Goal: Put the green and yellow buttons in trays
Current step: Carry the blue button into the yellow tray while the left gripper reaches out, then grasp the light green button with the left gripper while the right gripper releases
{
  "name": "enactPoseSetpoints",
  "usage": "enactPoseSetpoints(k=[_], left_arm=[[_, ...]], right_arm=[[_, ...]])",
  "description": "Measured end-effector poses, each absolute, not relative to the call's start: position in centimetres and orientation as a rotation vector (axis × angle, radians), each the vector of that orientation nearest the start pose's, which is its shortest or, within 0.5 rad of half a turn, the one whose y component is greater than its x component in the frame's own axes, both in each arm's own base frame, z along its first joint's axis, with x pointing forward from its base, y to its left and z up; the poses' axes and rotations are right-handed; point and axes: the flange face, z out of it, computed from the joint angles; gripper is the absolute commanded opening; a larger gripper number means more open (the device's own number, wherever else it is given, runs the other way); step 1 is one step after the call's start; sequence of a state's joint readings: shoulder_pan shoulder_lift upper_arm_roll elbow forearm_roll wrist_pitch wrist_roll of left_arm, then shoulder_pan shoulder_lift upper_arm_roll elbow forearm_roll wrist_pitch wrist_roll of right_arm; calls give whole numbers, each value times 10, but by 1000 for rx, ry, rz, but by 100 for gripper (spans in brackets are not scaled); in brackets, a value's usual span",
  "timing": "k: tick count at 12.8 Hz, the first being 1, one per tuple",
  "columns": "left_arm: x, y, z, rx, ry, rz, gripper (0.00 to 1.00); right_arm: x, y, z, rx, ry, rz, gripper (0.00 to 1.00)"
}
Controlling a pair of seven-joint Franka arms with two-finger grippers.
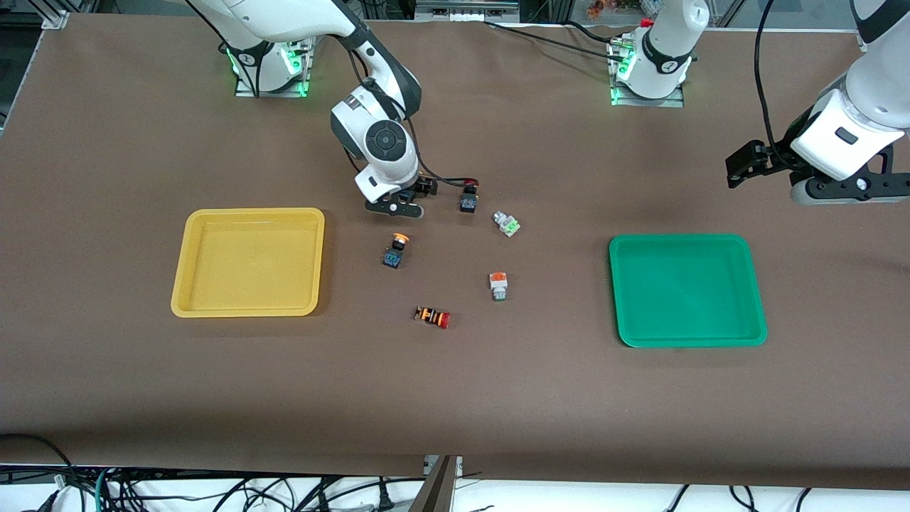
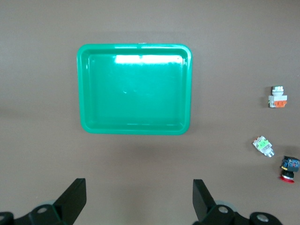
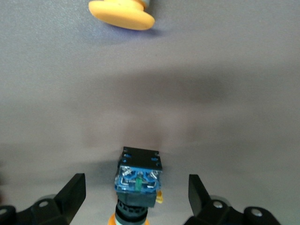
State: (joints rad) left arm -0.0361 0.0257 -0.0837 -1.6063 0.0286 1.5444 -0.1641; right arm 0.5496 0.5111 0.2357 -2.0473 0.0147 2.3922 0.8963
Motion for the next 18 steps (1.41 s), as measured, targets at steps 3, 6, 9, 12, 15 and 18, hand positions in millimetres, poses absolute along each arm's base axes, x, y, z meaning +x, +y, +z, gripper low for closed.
enactPoseSetpoints(k=[3, 6, 9, 12, 15, 18], left_arm=[[558, -67, 572, -3089, -55, 215, 100], [572, -99, 522, -3074, 21, 337, 100], [591, -152, 454, -3062, -10, 386, 100], [599, -209, 390, -3042, -163, 387, 100], [592, -269, 332, -3013, -355, 364, 100], [572, -337, 283, -2988, -581, 301, 100]], right_arm=[[409, 409, 174, -3144, 230, 308, 10], [416, 409, 178, -3135, 239, 287, 5], [464, 381, 214, -3168, 245, 246, 5], [534, 307, 272, -3240, 150, 292, 5], [585, 201, 285, -3273, -1, 294, 6], [610, 90, 265, -3261, -53, 377, 7]])
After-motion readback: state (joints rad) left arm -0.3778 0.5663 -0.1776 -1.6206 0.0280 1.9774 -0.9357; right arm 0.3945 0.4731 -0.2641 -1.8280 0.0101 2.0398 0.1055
